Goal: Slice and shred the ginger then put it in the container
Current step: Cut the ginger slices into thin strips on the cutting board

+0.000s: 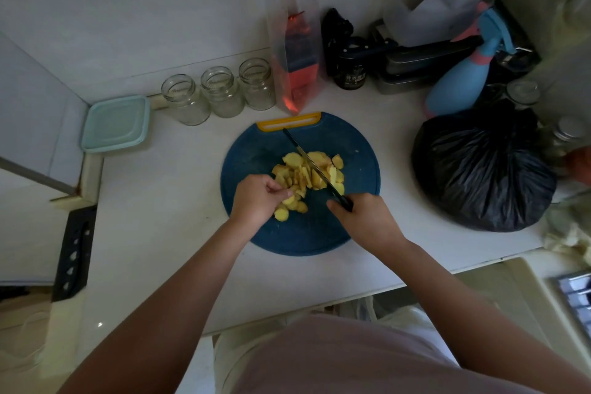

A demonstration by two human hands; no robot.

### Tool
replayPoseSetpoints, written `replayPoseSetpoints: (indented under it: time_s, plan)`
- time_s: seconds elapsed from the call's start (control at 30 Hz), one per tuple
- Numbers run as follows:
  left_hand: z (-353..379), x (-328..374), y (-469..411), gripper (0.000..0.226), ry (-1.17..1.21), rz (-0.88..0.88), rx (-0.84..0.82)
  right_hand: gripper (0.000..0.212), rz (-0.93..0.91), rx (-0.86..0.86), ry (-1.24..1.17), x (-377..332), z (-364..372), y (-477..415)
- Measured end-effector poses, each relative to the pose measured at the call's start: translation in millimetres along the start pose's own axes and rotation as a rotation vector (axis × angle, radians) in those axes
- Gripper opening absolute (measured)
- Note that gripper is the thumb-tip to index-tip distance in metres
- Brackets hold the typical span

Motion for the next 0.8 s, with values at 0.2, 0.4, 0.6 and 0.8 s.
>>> replayPoseSetpoints:
  time_s: [0.2, 0.4, 0.6, 0.8]
  plan:
    - [-13.9, -7.6, 1.7, 0.017, 0.049, -0.048, -0.103, 0.043, -0.029, -0.001, 0.019, -0.9, 0.4, 2.5]
    - [-4.6, -10.5, 12.8, 0.02, -0.041, 0.04, -0.195, 0.042, -0.039, -0.009, 0.008, -0.3, 0.7, 2.4]
    - [1.6, -9.0, 20.2, 0.032, -0.168, 0.139, -0.212, 0.043, -0.035, -0.009, 0.022, 1.9, -0.1, 3.5]
    - [5.0, -7.8, 26.2, 0.037, -0.224, 0.192, -0.197, 0.041, -0.042, -0.012, 0.035, 1.7, 2.0, 3.8]
Point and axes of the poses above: each hand's wrist, its own y-axis away from the middle knuckle, its own z-axis out of the palm, x = y × z, the point moved 5 cm from there along -y, towards the middle knuckle, and after that the axes turned 14 degrees about z, right-handed, at the moved point
